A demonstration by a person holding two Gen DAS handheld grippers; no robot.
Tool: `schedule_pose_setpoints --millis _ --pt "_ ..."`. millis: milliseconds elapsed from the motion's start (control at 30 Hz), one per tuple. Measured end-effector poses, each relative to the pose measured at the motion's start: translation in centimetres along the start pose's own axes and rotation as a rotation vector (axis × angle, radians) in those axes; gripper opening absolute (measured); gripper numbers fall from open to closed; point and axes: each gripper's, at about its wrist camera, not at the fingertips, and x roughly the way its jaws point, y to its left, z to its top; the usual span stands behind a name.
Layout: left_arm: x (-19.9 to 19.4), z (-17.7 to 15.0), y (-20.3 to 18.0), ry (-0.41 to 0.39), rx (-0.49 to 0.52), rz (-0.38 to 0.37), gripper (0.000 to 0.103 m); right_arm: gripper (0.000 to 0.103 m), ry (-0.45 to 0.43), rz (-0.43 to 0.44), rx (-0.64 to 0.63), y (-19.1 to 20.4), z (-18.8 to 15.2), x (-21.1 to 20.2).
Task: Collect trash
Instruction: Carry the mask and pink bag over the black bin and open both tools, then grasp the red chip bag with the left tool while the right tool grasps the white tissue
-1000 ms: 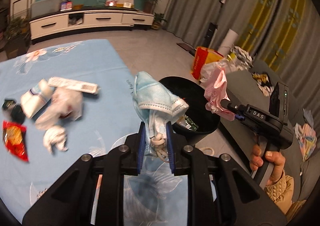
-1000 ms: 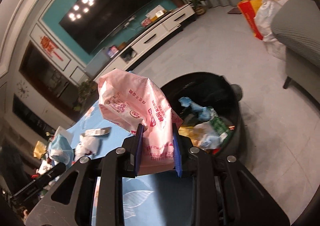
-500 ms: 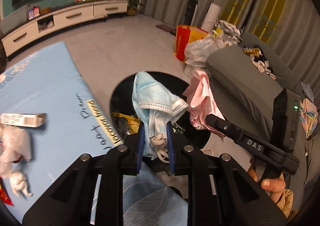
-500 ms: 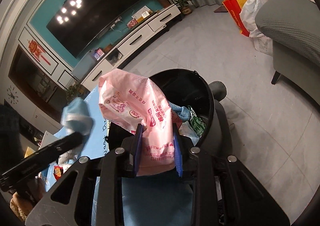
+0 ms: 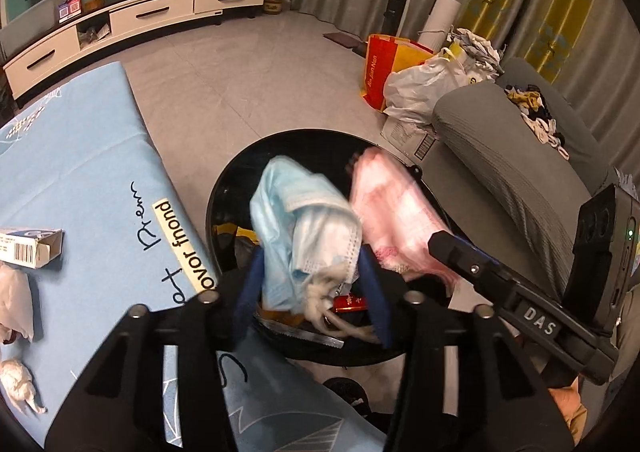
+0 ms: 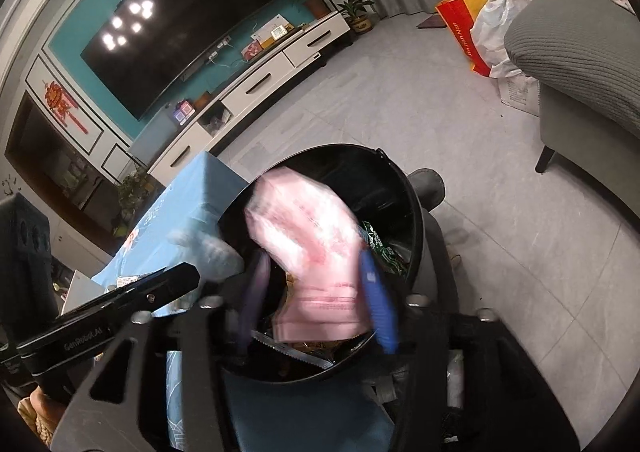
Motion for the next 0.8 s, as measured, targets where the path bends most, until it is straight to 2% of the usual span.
schedule_pose_setpoints --millis 33,267,467,633,800 --pt "0.0 0.0 0.1 -0.001 -0.004 -0.002 0.058 0.062 -0.004 0.0 0.001 0.0 0.0 -0.2" --pt "-1.7 -0.7 0.8 -0.024 -0.031 -0.01 0.059 0.062 -0.007 0.009 -0.001 0.0 0.3 -0.8" --pt "-4.6 -3.7 1.8 -0.039 -0.059 -0.008 0.065 0.062 0.007 0.033 -0.032 1.4 -0.1 -1.4" --pt "-8.4 -7.1 3.6 -0.075 -0.111 0.029 0.07 0.062 0.034 0.056 -0.077 3.6 -0.9 -1.9" --pt "-13.4 -10.8 7.5 -0.124 -0.215 0.128 0.07 0.062 0.07 0.089 -0.158 7.0 -2.1 -2.4"
